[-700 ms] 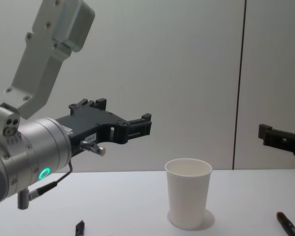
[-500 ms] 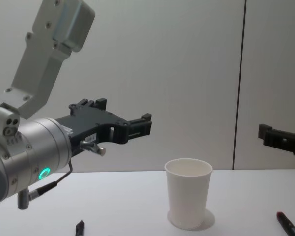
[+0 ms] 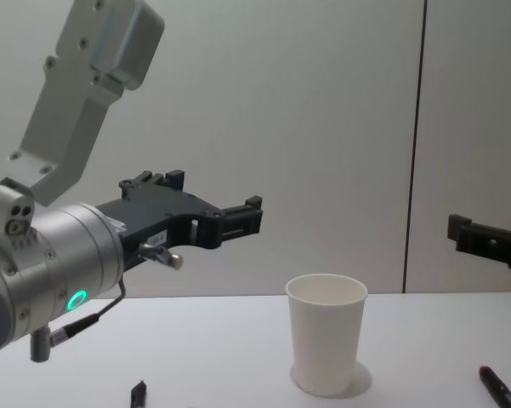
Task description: Place the pen into the pen holder.
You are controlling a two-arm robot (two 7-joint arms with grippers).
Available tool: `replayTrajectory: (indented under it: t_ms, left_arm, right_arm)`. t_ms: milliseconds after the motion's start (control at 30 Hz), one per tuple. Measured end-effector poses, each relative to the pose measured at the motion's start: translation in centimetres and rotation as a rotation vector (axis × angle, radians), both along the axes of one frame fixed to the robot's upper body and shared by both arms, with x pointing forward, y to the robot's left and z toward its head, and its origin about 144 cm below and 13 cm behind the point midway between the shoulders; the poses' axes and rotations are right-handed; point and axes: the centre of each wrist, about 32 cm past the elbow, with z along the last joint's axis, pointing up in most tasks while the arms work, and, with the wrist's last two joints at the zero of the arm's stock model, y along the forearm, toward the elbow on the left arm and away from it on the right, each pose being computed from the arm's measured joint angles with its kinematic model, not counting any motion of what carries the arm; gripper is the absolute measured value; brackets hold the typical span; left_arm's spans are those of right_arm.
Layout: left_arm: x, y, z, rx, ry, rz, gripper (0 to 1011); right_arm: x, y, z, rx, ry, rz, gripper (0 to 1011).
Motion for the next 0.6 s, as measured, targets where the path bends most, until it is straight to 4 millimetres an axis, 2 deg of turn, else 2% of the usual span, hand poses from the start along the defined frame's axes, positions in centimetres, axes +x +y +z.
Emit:
replayTrajectory:
  t_ms: [600]
  left_arm:
    - [0.0, 0.0, 0.0, 0.000, 0.000, 0.000, 1004]
  right_arm:
    - [0.4, 1.1, 1.0, -0.031, 0.042, -0.032, 1002]
